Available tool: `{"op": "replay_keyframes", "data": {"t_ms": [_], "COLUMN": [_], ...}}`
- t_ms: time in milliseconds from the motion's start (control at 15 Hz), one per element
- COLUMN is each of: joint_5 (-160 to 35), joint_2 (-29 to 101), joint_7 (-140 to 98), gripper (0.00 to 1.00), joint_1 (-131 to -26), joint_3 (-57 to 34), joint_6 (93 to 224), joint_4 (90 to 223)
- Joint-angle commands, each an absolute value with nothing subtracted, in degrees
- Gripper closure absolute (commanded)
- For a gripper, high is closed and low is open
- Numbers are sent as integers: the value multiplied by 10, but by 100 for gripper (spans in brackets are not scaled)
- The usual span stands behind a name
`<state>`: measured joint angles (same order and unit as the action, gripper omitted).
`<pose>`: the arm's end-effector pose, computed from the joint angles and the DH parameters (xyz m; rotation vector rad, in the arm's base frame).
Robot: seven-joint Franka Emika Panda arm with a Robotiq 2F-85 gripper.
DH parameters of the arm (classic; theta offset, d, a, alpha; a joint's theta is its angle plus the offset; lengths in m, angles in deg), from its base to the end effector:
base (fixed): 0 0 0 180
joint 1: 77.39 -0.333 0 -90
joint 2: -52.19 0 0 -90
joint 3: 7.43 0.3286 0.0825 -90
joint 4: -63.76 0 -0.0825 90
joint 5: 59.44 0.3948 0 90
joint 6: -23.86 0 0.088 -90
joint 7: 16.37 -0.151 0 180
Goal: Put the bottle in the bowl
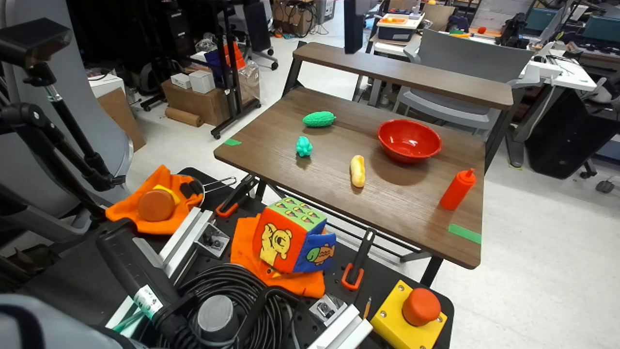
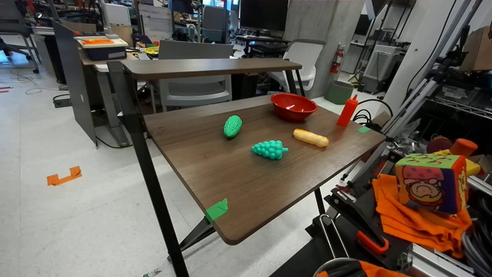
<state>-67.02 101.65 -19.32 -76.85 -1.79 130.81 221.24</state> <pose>0.2906 0.0063 0.4142 2.9391 0.0624 -0.0175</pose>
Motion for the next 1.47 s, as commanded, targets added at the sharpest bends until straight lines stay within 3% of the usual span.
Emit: {"op": "replay_keyframes", "data": {"t_ms": [0,800,1400], "joint_5": [-664,-723,-720], "joint_2": [959,690,457], "joint_7": [-198,-134,-95], "gripper": [0,0,0], "joint_1": [-770,-690,-677], "joint_3": [-34,-136,-160], "joint_6": [1337,1489,1520], "joint_4": [2161,2002,1850]}}
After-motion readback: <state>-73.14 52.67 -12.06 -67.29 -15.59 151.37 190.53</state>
